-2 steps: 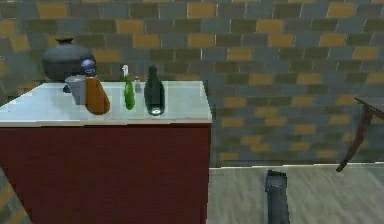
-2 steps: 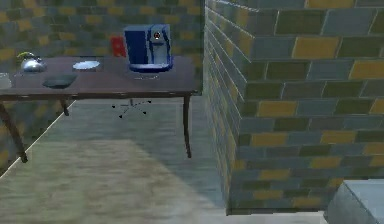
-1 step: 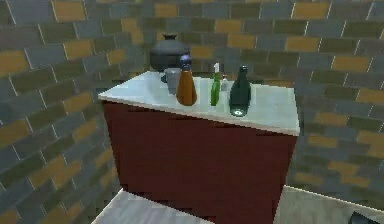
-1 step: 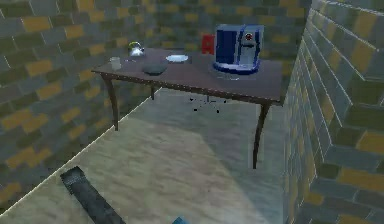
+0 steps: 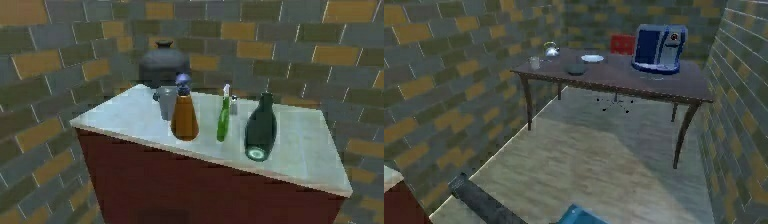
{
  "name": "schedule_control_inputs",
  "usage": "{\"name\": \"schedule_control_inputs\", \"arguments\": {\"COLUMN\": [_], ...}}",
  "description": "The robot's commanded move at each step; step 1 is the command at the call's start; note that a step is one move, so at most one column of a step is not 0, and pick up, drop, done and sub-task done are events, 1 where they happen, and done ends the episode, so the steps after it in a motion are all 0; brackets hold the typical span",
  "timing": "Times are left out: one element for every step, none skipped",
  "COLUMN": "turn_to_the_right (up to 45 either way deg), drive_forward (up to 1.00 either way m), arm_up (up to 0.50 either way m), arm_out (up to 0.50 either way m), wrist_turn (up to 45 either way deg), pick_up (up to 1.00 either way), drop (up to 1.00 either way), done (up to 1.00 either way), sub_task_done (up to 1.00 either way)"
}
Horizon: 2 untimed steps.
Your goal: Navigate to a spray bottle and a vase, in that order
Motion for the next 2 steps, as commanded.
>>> {"name": "schedule_control_inputs", "arguments": {"turn_to_the_right": [0.0, -45.0], "drive_forward": [0.00, 0.00], "arm_up": [0.00, 0.00], "arm_out": [0.00, 0.00], "wrist_turn": [0.0, 0.0], "pick_up": [0.00, 0.00], "drop": [0.00, 0.00], "done": [0.00, 0.00], "sub_task_done": [1.00, 0.00]}}
